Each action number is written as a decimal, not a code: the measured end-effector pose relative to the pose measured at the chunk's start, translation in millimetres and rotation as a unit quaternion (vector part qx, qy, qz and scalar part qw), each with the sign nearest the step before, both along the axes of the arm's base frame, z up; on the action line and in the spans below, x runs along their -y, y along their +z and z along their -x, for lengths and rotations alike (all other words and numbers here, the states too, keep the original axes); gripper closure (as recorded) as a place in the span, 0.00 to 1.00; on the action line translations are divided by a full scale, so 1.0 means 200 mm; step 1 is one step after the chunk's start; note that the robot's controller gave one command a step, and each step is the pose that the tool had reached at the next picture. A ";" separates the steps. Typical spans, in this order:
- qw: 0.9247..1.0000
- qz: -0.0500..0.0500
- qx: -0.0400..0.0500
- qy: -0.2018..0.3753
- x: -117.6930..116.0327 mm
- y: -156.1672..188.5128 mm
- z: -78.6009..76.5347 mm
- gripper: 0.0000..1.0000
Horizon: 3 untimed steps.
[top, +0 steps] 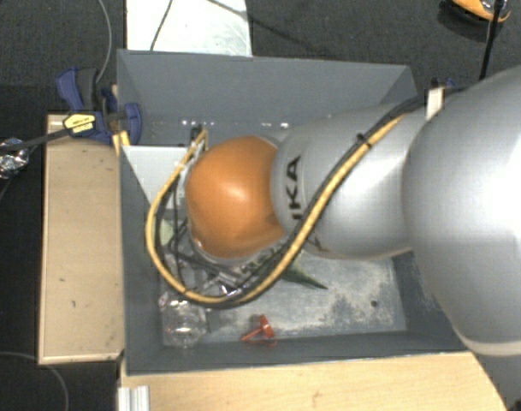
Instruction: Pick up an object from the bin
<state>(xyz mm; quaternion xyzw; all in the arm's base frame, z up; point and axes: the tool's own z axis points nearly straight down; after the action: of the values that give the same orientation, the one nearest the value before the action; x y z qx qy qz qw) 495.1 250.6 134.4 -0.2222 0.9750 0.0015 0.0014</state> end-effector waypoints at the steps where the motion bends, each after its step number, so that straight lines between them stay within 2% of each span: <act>1: 0.998 0.001 0.000 0.056 -0.01 0.02 0.00 0.00; 2: 0.972 0.002 0.004 0.236 -0.01 -0.31 0.01 0.00; 3: 0.948 0.000 0.002 0.319 -0.01 -0.32 -0.02 1.00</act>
Offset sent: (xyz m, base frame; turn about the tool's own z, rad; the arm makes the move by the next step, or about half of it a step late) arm -0.0070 0.0034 -0.0644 -0.4789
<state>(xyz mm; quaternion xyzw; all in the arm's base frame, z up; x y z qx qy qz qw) 499.9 251.7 70.4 -0.5217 0.8531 0.0018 0.0027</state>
